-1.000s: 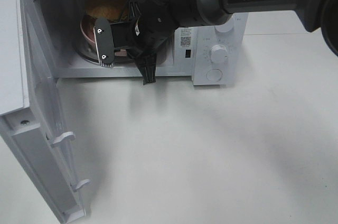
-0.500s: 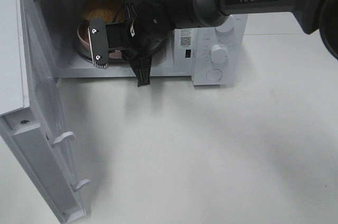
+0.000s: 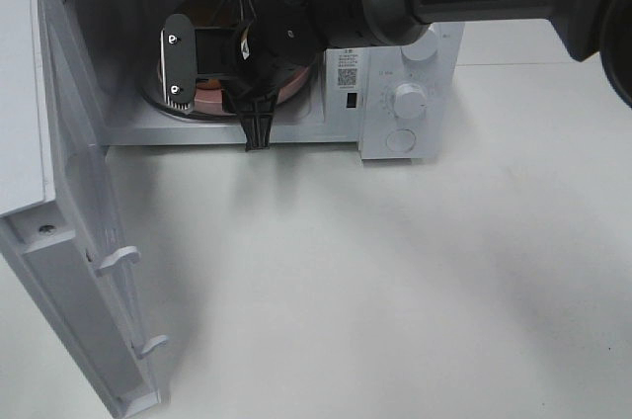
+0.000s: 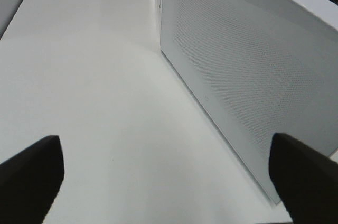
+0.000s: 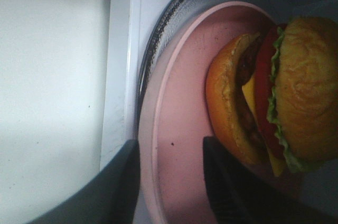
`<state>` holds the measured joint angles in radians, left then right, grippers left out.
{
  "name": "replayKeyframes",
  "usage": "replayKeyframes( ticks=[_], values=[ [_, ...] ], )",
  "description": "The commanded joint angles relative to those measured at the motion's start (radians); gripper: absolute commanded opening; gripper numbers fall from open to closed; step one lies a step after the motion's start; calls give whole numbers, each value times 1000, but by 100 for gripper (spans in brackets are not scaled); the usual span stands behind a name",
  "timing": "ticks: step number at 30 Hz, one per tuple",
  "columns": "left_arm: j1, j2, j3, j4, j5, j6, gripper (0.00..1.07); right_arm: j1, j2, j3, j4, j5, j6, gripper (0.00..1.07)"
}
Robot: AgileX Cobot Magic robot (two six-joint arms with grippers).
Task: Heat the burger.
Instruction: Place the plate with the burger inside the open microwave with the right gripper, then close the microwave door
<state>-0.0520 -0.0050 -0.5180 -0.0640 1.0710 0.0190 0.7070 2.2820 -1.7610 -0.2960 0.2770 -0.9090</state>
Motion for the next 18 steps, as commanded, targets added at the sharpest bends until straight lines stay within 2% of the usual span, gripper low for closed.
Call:
replayKeyframes(
  ticks=[1,10,12,18],
  values=[
    [-5,-19,1,-2,3,2,98,0,-11,-9,-8,21,12,44],
    [-5,-19,1,-2,3,2,98,0,-41,10,-8,60,12,50],
    [-5,-19,1,-2,3,2,98,0,-72,57,-8,48,12,58],
    [-5,-19,1,-2,3,2,98,0,-111,122,-8,30,12,64]
  ],
)
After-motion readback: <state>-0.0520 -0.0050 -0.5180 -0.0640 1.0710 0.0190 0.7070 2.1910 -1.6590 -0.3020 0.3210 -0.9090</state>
